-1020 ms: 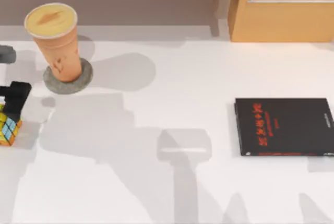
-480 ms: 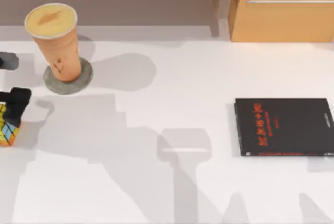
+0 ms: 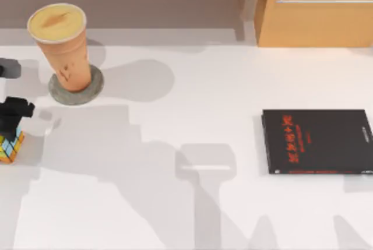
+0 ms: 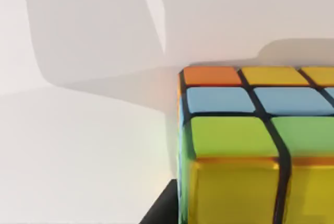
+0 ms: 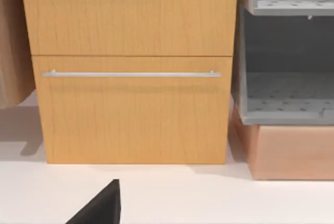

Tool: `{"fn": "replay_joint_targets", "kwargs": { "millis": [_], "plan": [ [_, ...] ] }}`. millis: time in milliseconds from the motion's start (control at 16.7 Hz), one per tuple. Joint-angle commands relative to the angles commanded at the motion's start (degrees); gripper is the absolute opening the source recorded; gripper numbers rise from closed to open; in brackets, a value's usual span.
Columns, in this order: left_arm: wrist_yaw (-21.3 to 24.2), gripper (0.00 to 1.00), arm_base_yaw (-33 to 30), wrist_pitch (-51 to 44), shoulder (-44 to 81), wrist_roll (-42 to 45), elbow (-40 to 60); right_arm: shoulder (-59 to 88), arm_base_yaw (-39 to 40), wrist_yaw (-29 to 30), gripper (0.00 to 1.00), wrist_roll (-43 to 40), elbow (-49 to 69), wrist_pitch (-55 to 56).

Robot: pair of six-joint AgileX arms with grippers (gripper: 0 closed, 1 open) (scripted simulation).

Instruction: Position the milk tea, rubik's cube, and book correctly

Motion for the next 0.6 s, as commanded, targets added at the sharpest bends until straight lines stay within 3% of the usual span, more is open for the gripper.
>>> {"fn": "replay_joint_targets", "kwargs": {
  "millis": [120,180,600],
  "plan": [
    [0.0,0.02,0.0,0.0,0.0,0.0,0.0,0.0,0.0,0.0,1.0,0.0,0.0,0.0],
    [0.0,0.0,0.0,0.0,0.0,0.0,0.0,0.0,0.0,0.0,1.0,0.0,0.0,0.0],
    [0.0,0.0,0.0,0.0,0.0,0.0,0.0,0.0,0.0,0.0,1.0,0.0,0.0,0.0]
  ]
}}
